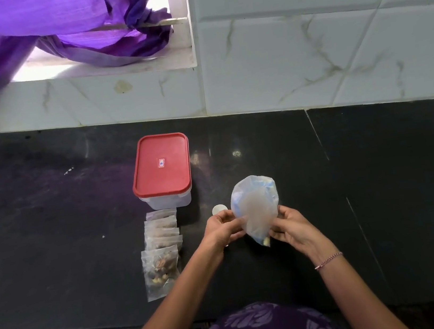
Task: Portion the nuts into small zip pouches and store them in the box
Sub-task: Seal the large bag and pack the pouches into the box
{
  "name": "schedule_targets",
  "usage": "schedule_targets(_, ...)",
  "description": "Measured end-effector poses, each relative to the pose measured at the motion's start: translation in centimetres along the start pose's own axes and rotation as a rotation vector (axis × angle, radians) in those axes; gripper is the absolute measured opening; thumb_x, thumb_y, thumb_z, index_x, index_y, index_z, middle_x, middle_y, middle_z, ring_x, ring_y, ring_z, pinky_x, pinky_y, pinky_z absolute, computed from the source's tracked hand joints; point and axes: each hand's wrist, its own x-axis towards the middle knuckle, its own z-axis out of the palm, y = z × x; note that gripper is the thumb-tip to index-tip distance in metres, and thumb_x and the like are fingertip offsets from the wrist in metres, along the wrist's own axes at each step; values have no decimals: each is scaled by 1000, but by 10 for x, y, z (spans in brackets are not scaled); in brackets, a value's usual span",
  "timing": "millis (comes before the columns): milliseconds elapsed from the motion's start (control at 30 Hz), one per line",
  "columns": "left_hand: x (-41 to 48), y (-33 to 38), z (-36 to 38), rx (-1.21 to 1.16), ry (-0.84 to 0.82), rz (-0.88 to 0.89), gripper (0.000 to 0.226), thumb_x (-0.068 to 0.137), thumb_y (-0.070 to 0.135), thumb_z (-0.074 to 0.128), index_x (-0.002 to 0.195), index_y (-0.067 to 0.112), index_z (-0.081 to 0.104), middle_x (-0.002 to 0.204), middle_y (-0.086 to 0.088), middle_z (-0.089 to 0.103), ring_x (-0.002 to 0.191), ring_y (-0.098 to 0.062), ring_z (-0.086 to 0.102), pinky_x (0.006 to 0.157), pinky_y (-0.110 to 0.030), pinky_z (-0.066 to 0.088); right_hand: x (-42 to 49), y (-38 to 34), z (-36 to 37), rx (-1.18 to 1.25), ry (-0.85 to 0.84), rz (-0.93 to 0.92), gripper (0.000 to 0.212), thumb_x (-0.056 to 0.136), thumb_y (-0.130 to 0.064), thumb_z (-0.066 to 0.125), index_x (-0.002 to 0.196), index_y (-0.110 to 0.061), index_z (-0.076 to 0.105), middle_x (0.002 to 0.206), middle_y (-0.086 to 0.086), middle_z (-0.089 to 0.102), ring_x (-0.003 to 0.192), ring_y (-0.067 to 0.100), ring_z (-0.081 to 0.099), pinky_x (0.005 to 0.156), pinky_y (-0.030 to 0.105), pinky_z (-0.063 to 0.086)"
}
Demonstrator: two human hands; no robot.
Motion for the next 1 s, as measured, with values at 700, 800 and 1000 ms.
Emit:
schedule_targets(700,-9,11,12,-377,20,-66,24,92,-8,43,96,4,63,89,-13,70,82,-21,68,66,-26,60,-15,2,22,519,35,-14,20,98,-13,48,114,-14,59,111,14,66,101,25,64,80,35,57)
schedule_targets(800,-6,12,10,-397,-16,-47,17,92,-8,52,93,2,66,81,-11,74,75,-19,73,68,-27,61,-16,1,20,620,21,4,23,91,-8,57,114,-8,61,110,15,67,95,23,67,75,31,58)
schedule_targets(1000,-6,15,11,-406,-27,-16,9,90,2,61,98,1,65,82,-12,74,73,-18,73,63,-27,60,-17,-7,26,642,-8,16,31,73,-16,68,100,0,65,92,13,69,81,15,62,60,23,58)
